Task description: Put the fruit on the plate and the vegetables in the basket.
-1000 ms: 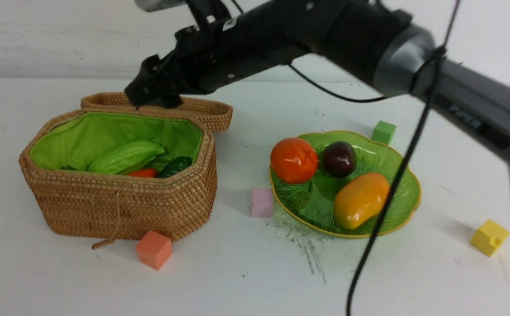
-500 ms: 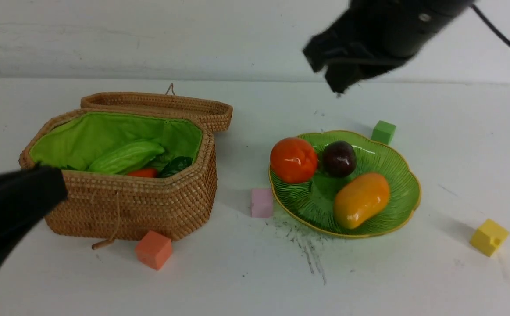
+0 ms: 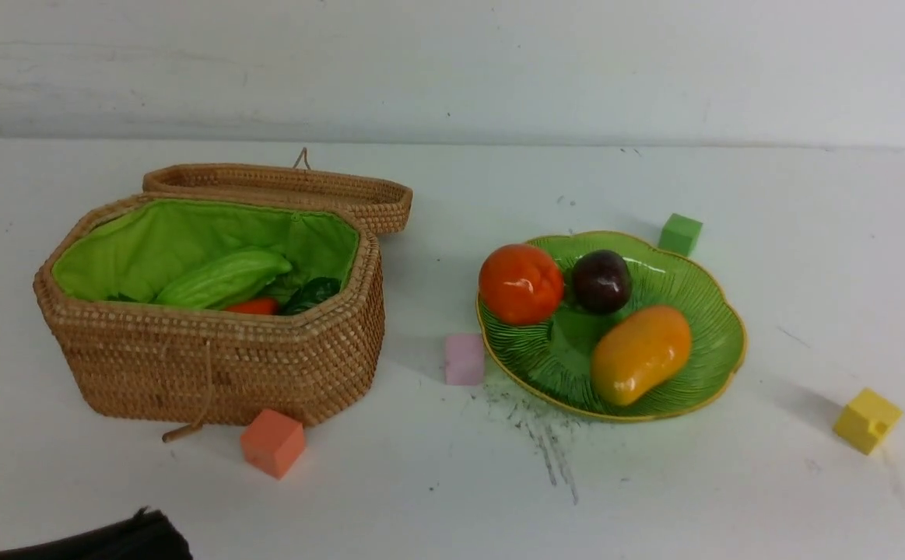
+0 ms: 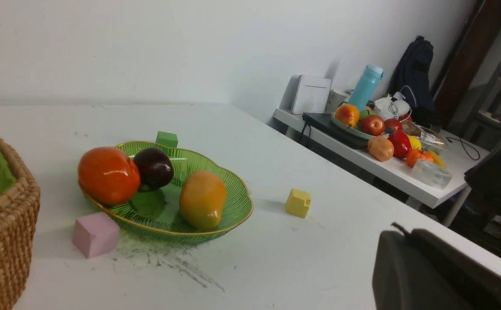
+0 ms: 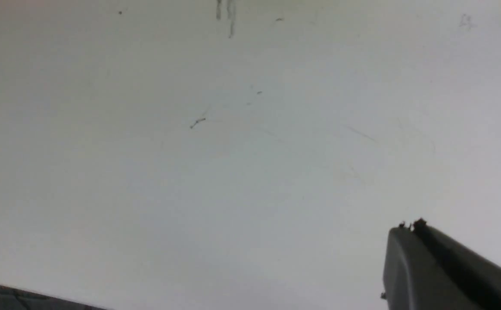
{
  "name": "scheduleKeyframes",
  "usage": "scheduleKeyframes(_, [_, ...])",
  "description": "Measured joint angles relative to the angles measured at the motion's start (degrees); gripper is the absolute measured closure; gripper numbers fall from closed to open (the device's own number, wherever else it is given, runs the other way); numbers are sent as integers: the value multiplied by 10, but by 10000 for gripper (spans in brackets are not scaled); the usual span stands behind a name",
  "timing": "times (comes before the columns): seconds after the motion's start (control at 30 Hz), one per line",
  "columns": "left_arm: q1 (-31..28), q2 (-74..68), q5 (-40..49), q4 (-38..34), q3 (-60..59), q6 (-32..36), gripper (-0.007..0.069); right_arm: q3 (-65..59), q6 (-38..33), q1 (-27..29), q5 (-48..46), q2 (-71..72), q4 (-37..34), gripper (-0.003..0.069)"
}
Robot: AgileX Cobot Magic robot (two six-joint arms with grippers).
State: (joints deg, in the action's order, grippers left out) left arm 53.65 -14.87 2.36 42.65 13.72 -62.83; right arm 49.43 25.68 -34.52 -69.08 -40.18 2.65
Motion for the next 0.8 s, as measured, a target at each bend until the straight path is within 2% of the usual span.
scheduleKeyframes(0.23, [0,0,16,0,0,0,637,-38,9,0,9,62,22,657])
scheduleKeyframes(0.63, [0,0,18,0,0,0,637,-42,10,4,4,84,41,654])
scheduleKeyframes(0.7, [0,0,18,0,0,0,637,-58,1,36,51,107,55,658])
scheduleKeyframes(0.8, [0,0,18,0,0,0,637,-125,-48,125,176,161,47,668])
